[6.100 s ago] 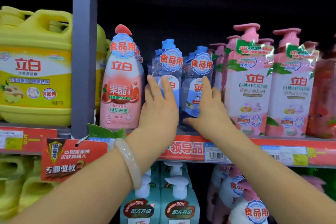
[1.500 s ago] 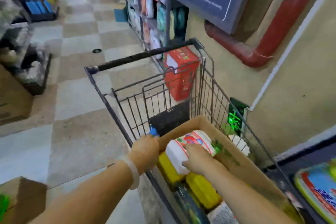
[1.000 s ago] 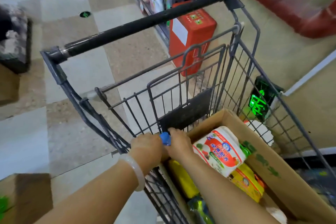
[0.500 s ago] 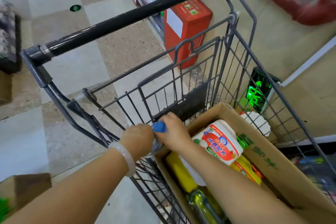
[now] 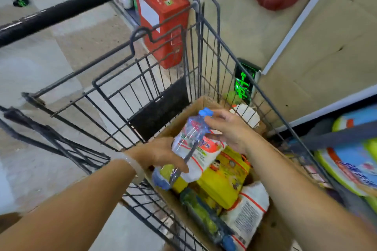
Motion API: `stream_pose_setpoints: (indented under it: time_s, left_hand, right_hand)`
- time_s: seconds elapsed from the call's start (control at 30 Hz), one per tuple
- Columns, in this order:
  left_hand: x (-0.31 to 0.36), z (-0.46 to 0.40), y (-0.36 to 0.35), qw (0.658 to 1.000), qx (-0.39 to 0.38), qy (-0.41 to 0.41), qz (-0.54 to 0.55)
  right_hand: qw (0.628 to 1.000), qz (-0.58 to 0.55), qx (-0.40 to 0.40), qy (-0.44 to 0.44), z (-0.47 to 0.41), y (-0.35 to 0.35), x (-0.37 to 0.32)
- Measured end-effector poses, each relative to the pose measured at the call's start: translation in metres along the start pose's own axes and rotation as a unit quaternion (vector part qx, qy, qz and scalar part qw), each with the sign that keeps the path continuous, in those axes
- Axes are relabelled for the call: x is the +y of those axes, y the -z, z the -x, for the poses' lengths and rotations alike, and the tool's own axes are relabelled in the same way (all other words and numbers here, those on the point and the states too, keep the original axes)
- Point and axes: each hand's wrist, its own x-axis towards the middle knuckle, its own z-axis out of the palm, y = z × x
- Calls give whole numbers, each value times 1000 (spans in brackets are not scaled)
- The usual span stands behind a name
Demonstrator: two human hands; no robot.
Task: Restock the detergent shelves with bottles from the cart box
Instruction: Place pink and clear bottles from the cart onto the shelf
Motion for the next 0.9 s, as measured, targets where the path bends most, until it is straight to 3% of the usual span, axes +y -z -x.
stream_pose_setpoints:
  time_s: [0.07,0.13,0.2,0.27,0.33,0.53,0.67,0.8,0.9]
  left_hand:
    - [-7,-9,-12,998,36,32,30]
    - [-6,-10,-21,994,76,64,39]
    - [-8,-13,-25,990,96,87,50]
    - [-15,-17,-27,986,110,112,52]
    - [-21,-21,-29,981,127,136,57]
    - [-37,-28,-38,970,191,146,47]
    - [-39,-30,-41,974,160,149,56]
    - [-30,-31,-43,982,135,116,57]
    - [-8,-30,-48,989,98,87,61]
  right_hand:
    - [997,0,22,-78,7,12,36]
    - [975,143,-3,-170,18,22,83]
    - [921,307,-61,-232,29,27,133]
    - [891,373,-108,-236,38,25,174]
    - [899,354,-129,-223,44,21,201]
    - [881,430,-34,-193,46,14,241]
    - [906,340,-38,-250,50,32,219]
    - [944,221,-68,-234,80,62,181]
    - [973,77,-46,-213,105,78,157]
